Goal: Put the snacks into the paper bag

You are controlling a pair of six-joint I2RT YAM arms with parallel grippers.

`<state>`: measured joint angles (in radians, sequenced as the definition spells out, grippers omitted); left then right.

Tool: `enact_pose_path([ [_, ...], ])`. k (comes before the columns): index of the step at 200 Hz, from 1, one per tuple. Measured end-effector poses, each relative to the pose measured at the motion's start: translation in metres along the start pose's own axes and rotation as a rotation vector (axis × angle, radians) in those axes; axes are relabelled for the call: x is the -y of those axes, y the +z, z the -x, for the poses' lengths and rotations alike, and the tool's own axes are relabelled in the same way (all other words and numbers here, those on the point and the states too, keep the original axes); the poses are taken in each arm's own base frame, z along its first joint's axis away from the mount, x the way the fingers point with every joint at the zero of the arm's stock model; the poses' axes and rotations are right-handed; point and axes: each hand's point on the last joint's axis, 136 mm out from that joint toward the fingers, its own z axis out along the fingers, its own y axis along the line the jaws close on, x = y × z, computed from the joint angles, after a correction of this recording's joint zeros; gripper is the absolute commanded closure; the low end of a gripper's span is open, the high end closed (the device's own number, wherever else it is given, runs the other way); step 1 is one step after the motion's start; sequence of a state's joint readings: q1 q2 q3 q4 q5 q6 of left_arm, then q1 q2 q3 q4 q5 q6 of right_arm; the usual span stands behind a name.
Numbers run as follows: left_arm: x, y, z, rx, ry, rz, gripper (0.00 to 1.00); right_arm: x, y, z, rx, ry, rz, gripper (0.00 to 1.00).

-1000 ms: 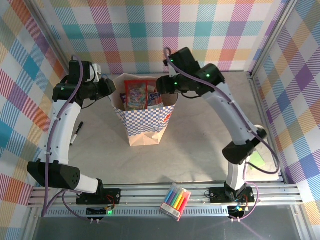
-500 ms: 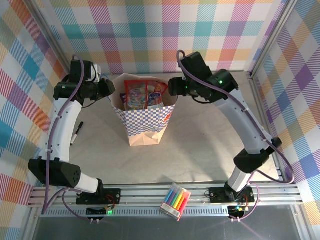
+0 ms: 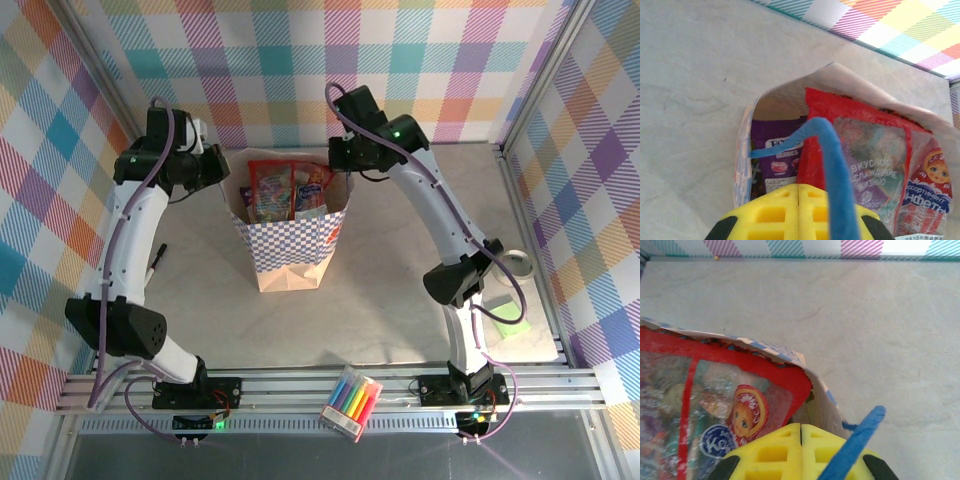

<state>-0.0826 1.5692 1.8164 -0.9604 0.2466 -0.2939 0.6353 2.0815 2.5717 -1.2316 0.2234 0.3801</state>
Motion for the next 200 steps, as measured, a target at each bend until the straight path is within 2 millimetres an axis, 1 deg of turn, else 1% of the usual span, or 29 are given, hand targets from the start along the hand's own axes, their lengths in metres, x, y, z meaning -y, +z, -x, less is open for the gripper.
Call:
enact_pose_path([
  [9,0.004,0.002,0.003,-0.012,0.000,-0.008,1.00,-0.003,-0.006,0.004,0.014,-0.006,0.020,1.00],
  [37,0.023,0.006,0.009,-0.045,0.029,-0.033,1.00,-0.012,-0.024,0.019,0.061,-0.012,0.102,1.00],
  [47,0.030,0.006,0.010,-0.050,0.043,-0.042,1.00,-0.010,-0.028,0.023,0.069,-0.003,0.118,1.00],
  [61,0.039,0.005,0.009,-0.049,0.064,-0.059,1.00,-0.002,-0.034,0.027,0.075,0.008,0.126,1.00],
  [73,0.044,0.004,0.008,-0.050,0.073,-0.072,1.00,0.003,-0.037,0.026,0.069,0.006,0.132,1.00],
  [88,0.047,0.006,0.003,-0.051,0.081,-0.083,1.00,0.008,-0.037,0.016,0.036,0.000,0.132,1.00],
  [96,0.045,0.008,-0.006,-0.056,0.084,-0.088,1.00,0.012,-0.033,0.009,0.013,-0.001,0.126,1.00],
  [101,0.042,0.010,-0.012,-0.061,0.084,-0.088,0.98,0.013,-0.031,0.004,-0.002,-0.002,0.124,0.98],
  [108,0.037,0.011,-0.024,-0.066,0.081,-0.088,0.95,0.016,-0.024,-0.006,-0.033,-0.003,0.116,0.98],
  [117,0.031,0.010,-0.036,-0.066,0.077,-0.087,0.95,0.018,-0.015,-0.018,-0.064,0.001,0.110,0.97],
  [130,0.023,0.003,-0.047,-0.053,0.075,-0.072,0.93,0.021,-0.002,-0.034,-0.102,0.011,0.110,0.97],
  [140,0.022,-0.002,-0.048,-0.039,0.078,-0.064,0.90,0.022,0.006,-0.046,-0.129,0.023,0.118,0.97],
  [148,0.023,-0.006,-0.043,-0.019,0.089,-0.064,0.89,0.022,0.011,-0.054,-0.149,0.034,0.125,0.97],
  [155,0.024,-0.008,-0.040,-0.009,0.095,-0.064,0.89,0.021,0.014,-0.057,-0.156,0.041,0.131,0.97],
  [167,0.027,-0.011,-0.035,0.005,0.103,-0.070,0.88,0.019,0.015,-0.055,-0.145,0.046,0.141,0.96],
  [184,0.033,-0.016,-0.025,0.030,0.109,-0.082,0.85,0.016,0.006,-0.046,-0.100,0.045,0.157,0.91],
  [189,0.035,-0.018,-0.023,0.037,0.110,-0.085,0.85,0.015,0.001,-0.043,-0.085,0.045,0.161,0.85],
  [196,0.038,-0.020,-0.019,0.048,0.113,-0.090,0.84,0.015,-0.008,-0.038,-0.063,0.044,0.164,0.75],
  [200,0.038,-0.021,-0.018,0.052,0.114,-0.092,0.82,0.016,-0.012,-0.036,-0.051,0.045,0.164,0.71],
])
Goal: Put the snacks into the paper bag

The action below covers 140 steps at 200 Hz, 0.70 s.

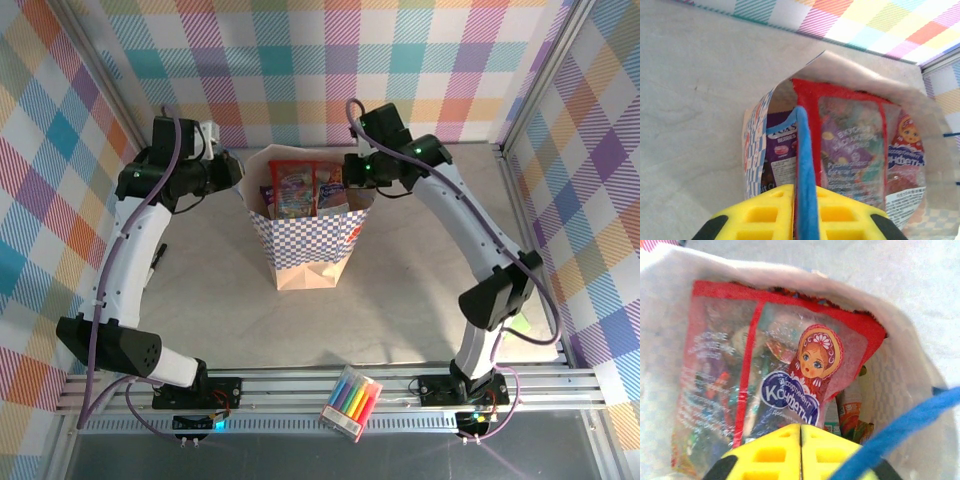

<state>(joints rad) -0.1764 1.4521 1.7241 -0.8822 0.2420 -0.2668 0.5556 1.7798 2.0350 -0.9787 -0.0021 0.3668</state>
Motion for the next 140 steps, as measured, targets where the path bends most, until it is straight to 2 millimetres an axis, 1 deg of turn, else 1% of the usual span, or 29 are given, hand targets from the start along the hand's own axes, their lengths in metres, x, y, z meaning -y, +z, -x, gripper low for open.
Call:
enact_pose_path([
  [6,0.001,-0.002,0.002,0.007,0.001,-0.003,0.78,-0.001,-0.008,0.004,0.022,-0.005,-0.001,0.67],
  [15,0.002,-0.003,0.004,0.013,0.001,-0.005,0.71,-0.003,-0.020,0.011,0.057,-0.013,-0.002,0.52],
  [19,0.002,-0.003,0.004,0.014,0.003,-0.005,0.68,-0.004,-0.026,0.014,0.073,-0.013,0.000,0.48],
  [26,0.002,-0.003,0.004,0.015,0.002,-0.003,0.64,-0.004,-0.035,0.018,0.098,-0.018,-0.004,0.43],
  [39,0.001,-0.002,0.004,0.015,0.004,0.003,0.59,-0.003,-0.050,0.021,0.130,-0.024,-0.014,0.37],
  [49,0.001,-0.002,0.003,0.013,0.007,0.003,0.55,-0.002,-0.062,0.023,0.154,-0.025,-0.022,0.27],
  [57,0.001,-0.003,0.003,0.012,0.010,0.003,0.53,-0.001,-0.071,0.024,0.175,-0.025,-0.028,0.23],
  [75,0.000,-0.003,0.002,0.007,0.019,0.006,0.49,0.005,-0.089,0.022,0.210,-0.034,-0.052,0.16],
  [90,-0.001,-0.004,0.003,0.014,0.030,0.015,0.44,0.013,-0.105,0.017,0.239,-0.033,-0.088,0.05],
  [107,-0.004,-0.011,0.007,0.036,0.051,0.045,0.40,0.028,-0.123,0.010,0.276,-0.038,-0.151,0.00],
  [121,-0.009,-0.021,0.011,0.059,0.061,0.075,0.39,0.041,-0.136,0.002,0.301,-0.039,-0.205,0.01],
  [140,-0.014,-0.035,0.018,0.095,0.073,0.092,0.38,0.066,-0.154,-0.005,0.339,-0.024,-0.280,0.01],
])
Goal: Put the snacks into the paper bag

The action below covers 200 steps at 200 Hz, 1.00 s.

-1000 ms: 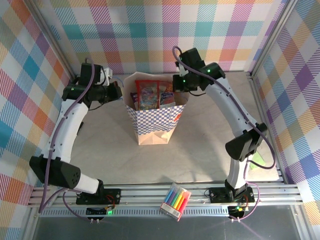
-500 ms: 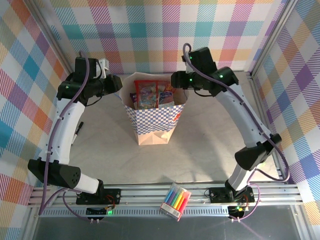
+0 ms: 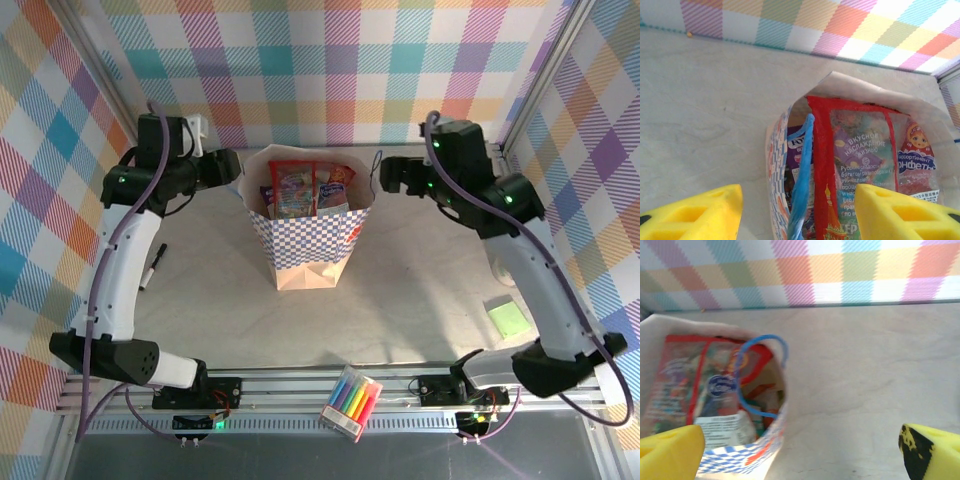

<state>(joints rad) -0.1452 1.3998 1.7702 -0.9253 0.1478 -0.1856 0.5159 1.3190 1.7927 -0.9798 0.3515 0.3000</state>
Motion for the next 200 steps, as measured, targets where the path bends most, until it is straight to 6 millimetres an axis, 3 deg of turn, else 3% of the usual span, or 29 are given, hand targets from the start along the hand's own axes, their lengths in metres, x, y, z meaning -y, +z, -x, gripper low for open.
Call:
enact_pose_path([
  [37,-0.030,-0.010,0.008,0.032,-0.027,0.082,0.36,0.046,-0.002,-0.007,0.033,0.033,-0.121,0.01],
  [71,-0.058,-0.011,-0.004,0.018,-0.069,0.140,0.35,0.070,0.016,-0.019,0.010,0.045,-0.190,0.01],
  [105,-0.088,-0.024,-0.015,0.044,-0.132,0.196,0.35,0.094,0.040,-0.040,-0.038,0.070,-0.242,0.01],
  [139,-0.099,-0.030,-0.012,0.095,-0.204,0.155,0.36,0.109,0.051,-0.052,-0.064,0.096,-0.262,0.01],
  [166,-0.103,-0.022,-0.009,0.142,-0.222,0.128,0.36,0.114,0.059,-0.059,-0.040,0.102,-0.258,0.01],
  [189,-0.121,0.001,-0.023,0.167,-0.233,0.158,0.28,0.121,0.068,-0.076,-0.031,0.099,-0.256,0.01],
  [200,-0.134,0.018,-0.036,0.161,-0.238,0.184,0.06,0.128,0.076,-0.085,-0.027,0.100,-0.264,0.01],
])
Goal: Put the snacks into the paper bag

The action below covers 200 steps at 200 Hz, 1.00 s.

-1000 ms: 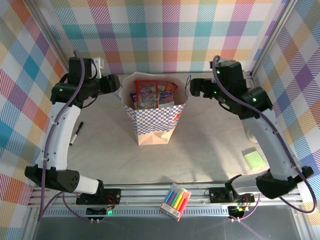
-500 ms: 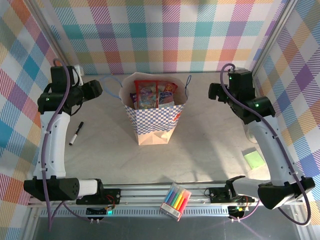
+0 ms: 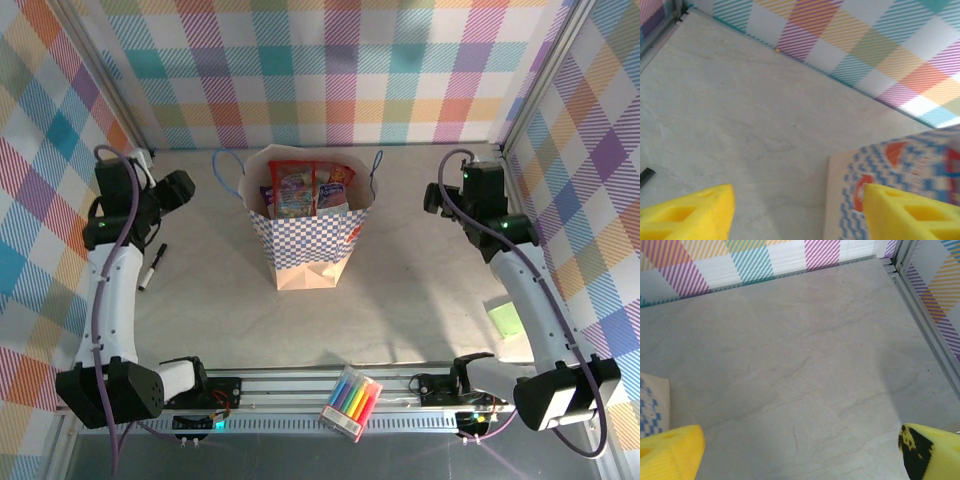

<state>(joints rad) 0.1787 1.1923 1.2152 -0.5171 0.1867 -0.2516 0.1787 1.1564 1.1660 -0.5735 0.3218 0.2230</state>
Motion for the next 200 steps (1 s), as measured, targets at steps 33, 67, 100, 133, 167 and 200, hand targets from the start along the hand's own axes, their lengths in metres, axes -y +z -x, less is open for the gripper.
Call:
enact_pose_path([
  [33,-0.037,0.055,-0.033,-0.027,-0.023,0.094,0.00,0.012,0.037,-0.031,-0.022,0.005,-0.027,0.01],
  [67,-0.052,0.092,-0.049,0.003,0.025,0.136,0.00,0.015,0.071,-0.068,-0.006,-0.039,-0.023,0.01],
  [100,-0.056,0.113,-0.081,0.013,0.105,0.123,0.00,0.020,0.090,-0.097,0.017,-0.075,-0.017,0.01],
  [133,-0.059,0.122,-0.116,0.009,0.180,0.111,0.00,0.017,0.105,-0.097,0.068,-0.089,0.003,0.01],
  [167,-0.065,0.124,-0.133,0.029,0.207,0.103,0.00,0.016,0.118,-0.114,0.075,-0.098,0.015,0.00],
  [200,-0.059,0.123,-0.125,0.100,0.218,0.073,0.00,0.013,0.124,-0.116,0.118,-0.134,0.039,0.01],
])
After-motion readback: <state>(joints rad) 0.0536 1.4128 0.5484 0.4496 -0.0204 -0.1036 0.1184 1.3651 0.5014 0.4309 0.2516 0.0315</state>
